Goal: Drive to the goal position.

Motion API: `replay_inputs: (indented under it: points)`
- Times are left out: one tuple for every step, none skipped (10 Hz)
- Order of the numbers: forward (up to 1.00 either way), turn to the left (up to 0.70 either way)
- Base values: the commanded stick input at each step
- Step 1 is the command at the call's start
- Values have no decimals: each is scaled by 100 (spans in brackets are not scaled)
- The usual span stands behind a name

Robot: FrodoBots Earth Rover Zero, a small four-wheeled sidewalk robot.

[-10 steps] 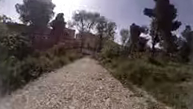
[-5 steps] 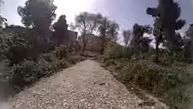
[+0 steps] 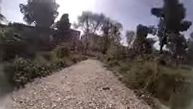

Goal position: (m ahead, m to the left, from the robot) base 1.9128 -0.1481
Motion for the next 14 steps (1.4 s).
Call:
replay_inputs:
  points:
    - [70, 0]
    - [70, 0]
    - [70, 0]
    - [70, 0]
    - [70, 0]
    - [70, 0]
    - [70, 0]
    - [70, 0]
    - [70, 0]
    - [70, 0]
    - [70, 0]
    - [70, 0]
    - [70, 0]
    - [70, 0]
